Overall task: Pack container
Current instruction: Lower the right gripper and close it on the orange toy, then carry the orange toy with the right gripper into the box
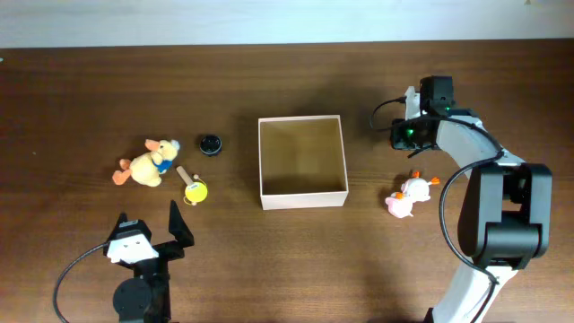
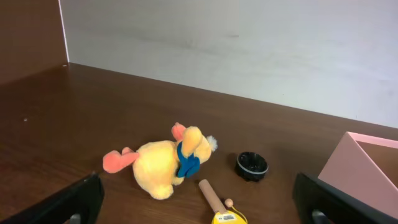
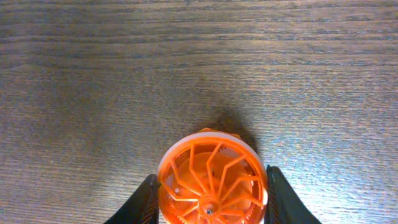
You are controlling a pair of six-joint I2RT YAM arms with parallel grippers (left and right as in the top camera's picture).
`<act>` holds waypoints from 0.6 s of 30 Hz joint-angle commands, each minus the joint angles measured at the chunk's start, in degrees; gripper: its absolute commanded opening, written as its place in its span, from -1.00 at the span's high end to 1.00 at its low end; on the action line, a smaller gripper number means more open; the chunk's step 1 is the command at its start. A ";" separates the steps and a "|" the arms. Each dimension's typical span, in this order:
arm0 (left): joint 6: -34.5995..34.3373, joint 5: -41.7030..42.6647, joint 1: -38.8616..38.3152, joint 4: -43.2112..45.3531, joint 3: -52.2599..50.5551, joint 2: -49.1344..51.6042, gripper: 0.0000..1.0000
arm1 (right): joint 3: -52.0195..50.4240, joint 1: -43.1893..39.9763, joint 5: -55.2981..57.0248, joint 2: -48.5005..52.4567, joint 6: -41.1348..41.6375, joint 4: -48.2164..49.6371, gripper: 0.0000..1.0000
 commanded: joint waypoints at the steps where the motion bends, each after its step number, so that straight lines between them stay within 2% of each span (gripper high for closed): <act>1: 0.92 0.57 0.42 -0.33 -0.09 -0.33 -0.99 | 0.96 0.00 -0.26 0.94 0.26 0.04 0.43; 8: 0.92 0.57 0.42 -0.33 -0.09 -0.33 -0.98 | 6.21 0.00 -0.28 0.92 0.28 -3.45 0.44; 18: 0.92 0.57 0.42 -0.33 -0.07 -0.33 -0.98 | 24.26 0.39 -0.31 0.92 0.22 -15.50 0.47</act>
